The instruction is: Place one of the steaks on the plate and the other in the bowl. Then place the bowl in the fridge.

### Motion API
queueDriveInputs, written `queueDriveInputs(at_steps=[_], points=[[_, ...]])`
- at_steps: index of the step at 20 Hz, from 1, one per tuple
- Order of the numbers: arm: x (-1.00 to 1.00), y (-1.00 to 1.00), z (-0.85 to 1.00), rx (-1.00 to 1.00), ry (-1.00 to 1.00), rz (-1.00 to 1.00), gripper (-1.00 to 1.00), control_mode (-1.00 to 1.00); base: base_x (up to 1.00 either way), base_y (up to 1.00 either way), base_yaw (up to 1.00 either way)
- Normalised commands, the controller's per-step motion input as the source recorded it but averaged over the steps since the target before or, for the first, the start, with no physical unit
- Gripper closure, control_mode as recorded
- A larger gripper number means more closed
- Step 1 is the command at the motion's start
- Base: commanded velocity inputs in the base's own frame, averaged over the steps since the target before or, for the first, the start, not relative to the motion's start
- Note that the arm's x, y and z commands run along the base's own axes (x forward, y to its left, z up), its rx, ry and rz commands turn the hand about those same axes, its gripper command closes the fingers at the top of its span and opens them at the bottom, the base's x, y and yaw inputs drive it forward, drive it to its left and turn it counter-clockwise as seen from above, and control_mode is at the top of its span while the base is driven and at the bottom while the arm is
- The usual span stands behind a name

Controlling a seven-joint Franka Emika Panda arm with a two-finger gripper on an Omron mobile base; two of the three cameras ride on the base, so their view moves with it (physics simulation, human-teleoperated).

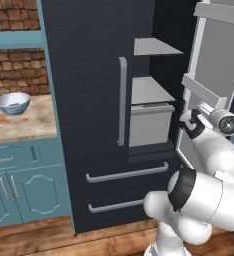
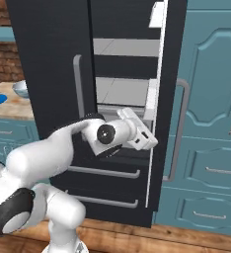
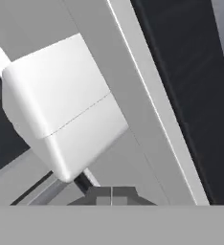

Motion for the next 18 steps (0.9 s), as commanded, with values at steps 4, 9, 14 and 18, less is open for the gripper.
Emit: queueDriveInputs(at_steps=[4, 9, 14, 18], points=[[-0.91, 0.36, 1.00, 0.00, 0.15, 0.27, 1.00, -1.00, 0.00, 0.00, 0.00], [-0.92, 0.54, 0.97, -0.01, 0.37, 0.32, 1.00, -1.00, 0.00, 0.00, 0.00], [-0.35, 0.93, 0.29, -0.01, 0.13, 0.22, 1.00, -1.00, 0.00, 0.00, 0.00], [-0.04, 0.99, 0.00, 0.00, 0.00, 0.22, 1.00, -1.00, 0.00, 0.00, 0.00]])
